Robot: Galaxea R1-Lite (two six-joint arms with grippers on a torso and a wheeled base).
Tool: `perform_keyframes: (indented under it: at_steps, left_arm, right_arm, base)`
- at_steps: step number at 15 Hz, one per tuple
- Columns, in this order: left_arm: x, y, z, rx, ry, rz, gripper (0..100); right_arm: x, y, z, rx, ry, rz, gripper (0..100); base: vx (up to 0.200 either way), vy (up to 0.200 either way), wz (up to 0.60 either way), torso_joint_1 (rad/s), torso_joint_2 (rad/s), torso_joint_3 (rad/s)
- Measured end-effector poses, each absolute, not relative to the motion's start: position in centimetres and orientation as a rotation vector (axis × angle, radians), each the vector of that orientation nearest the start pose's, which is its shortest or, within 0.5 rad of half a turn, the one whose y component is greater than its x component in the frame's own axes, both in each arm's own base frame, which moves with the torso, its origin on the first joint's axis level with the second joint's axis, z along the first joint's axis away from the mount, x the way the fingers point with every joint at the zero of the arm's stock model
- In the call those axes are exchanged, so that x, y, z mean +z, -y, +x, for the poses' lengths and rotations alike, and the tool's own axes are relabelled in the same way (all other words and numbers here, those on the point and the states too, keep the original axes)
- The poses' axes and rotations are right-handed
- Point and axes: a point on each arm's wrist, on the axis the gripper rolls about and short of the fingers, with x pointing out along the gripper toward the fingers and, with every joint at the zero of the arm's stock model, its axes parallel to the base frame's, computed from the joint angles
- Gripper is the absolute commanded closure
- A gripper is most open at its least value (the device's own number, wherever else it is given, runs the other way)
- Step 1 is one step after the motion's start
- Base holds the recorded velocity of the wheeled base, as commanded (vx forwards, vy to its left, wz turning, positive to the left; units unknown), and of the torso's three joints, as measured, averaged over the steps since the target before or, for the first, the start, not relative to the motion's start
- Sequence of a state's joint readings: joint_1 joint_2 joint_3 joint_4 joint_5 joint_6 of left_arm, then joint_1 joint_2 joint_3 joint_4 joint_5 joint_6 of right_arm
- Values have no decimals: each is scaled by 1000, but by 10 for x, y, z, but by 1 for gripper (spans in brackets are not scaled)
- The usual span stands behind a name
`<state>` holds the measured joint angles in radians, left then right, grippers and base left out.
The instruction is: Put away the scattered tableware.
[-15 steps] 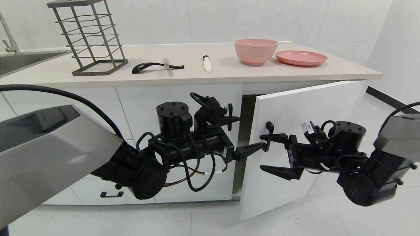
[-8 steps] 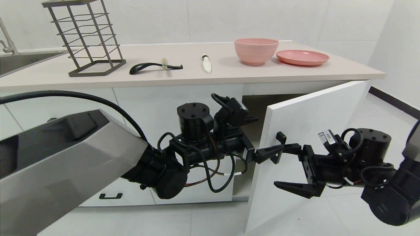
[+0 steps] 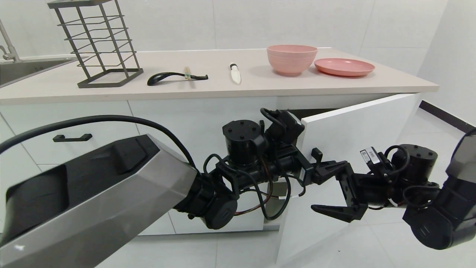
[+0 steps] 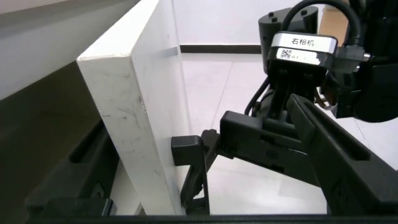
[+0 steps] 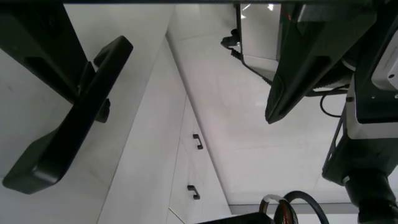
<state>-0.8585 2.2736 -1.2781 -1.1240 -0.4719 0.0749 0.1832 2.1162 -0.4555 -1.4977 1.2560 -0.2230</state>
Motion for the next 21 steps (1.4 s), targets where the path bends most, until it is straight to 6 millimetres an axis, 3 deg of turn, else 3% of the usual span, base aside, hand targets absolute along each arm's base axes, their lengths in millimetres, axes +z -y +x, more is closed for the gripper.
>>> perform_keyframes:
  at_steps: [6,10,14,17,21]
  left_arm:
    - [135,351,286,-1327,177,25,0]
    - [134,352,285,-1336,166,13,0]
    - [125,356,285,-1304,118,-24,0]
    - [122,356,290,-1251,119,-27,0]
    - [123,370,273,-1293,135,-35,0]
  right_arm:
    - [52,-43,316,1344,14,-95,0]
    - [46,-25,313,1291,-19,-75,0]
    - [57,-20,272,1240,-70,-49,0]
    - [82,-18,226,1141,-71,-72,0]
    - [124,3,173,951,58,-174,0]
  base:
    - [0,0,0,0,0,0]
    - [0,0,0,0,0,0]
    - [0,0,0,0,0,0]
    - [0,0,0,0,0,0]
    - [0,0,0,0,0,0]
